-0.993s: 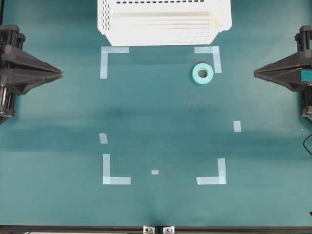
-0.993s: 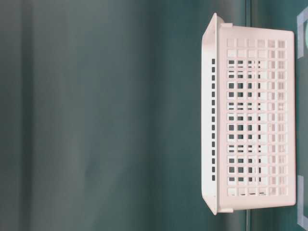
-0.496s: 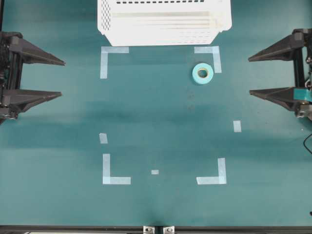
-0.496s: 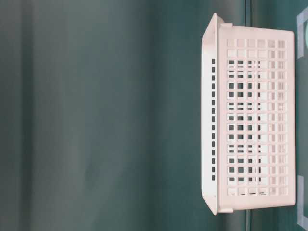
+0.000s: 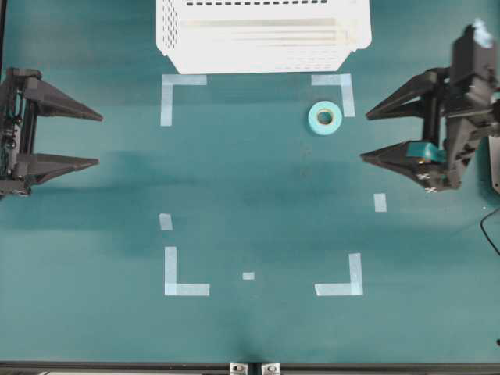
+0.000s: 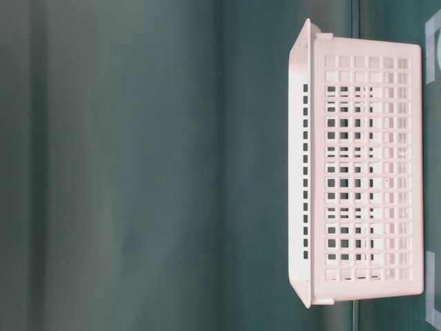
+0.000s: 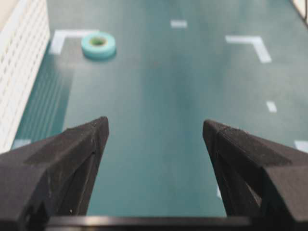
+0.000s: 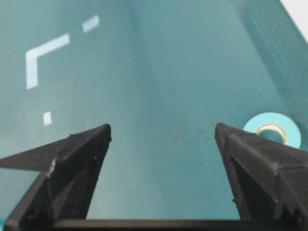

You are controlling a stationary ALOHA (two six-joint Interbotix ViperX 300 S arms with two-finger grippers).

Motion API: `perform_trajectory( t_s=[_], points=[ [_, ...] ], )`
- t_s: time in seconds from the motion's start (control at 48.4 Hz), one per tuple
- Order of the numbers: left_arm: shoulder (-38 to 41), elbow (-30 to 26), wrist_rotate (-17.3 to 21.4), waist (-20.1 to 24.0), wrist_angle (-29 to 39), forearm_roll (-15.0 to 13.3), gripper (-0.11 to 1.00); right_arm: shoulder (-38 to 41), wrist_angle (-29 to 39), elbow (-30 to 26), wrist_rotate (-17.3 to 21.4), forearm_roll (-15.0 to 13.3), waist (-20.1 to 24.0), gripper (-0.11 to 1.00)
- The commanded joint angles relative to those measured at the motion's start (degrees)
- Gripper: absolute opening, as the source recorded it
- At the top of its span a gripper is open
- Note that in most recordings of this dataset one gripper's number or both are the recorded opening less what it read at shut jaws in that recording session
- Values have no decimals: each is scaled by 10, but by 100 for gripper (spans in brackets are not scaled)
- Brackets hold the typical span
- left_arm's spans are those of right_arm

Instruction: Put the tape into the white basket.

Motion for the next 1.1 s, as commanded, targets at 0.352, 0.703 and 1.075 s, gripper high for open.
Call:
perform_trajectory(
  t_s=[0.352, 0.703, 1.075],
  points=[
    [-158, 47, 0, 8, 13, -1, 30, 25, 18, -54, 4, -60, 44, 96],
    [-246, 81, 1, 64, 115, 1, 30, -4, -24, -56, 4, -106, 52, 96],
    [-233, 82, 2, 67, 138, 1, 30, -24, 83, -98, 4, -119, 52, 96]
  ],
)
